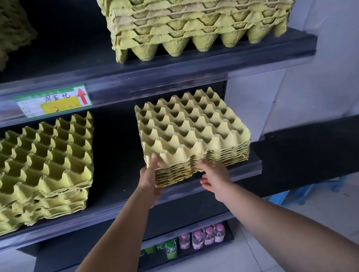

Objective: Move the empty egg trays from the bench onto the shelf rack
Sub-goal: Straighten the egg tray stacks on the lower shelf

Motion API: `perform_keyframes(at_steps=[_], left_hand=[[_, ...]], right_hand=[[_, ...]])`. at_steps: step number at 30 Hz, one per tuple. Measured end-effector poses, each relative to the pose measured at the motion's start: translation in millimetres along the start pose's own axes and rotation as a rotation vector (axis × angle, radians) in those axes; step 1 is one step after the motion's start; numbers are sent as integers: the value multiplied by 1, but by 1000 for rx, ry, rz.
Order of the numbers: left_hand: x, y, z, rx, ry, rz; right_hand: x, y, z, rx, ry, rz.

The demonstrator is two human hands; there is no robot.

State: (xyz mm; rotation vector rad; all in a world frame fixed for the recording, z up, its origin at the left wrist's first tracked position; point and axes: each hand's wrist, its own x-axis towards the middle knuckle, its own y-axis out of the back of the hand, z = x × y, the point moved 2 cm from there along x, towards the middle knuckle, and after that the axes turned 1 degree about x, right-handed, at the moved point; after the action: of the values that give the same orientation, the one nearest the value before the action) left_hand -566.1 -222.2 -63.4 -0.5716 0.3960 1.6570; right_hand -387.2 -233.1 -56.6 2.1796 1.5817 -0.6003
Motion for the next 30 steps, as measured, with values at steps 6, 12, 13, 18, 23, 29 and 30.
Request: perform_keyframes(at_steps=[6,12,13,18,23,29,30], left_hand=[[2,-5,23,-1,-57,73],[2,-10,53,76,-105,141],[0,-13,58,76,-94,145],[-12,-18,70,0,-97,95],[-18,-23,58,-8,-121,66],[-20,-30,41,26,-163,83],[-25,-33,42,46,-182,85]], right_hand=[[-5,-7,-9,273,-93,-44],[-6,1,-27,362,-25,-24],[-6,3,-28,370,-13,-35],[-11,7,-31,325,-26,-65],[-19,-1,-38,237,-113,-92],[-23,-22,-48,96,-150,-123],[-23,-24,-50,88,-159,-96]])
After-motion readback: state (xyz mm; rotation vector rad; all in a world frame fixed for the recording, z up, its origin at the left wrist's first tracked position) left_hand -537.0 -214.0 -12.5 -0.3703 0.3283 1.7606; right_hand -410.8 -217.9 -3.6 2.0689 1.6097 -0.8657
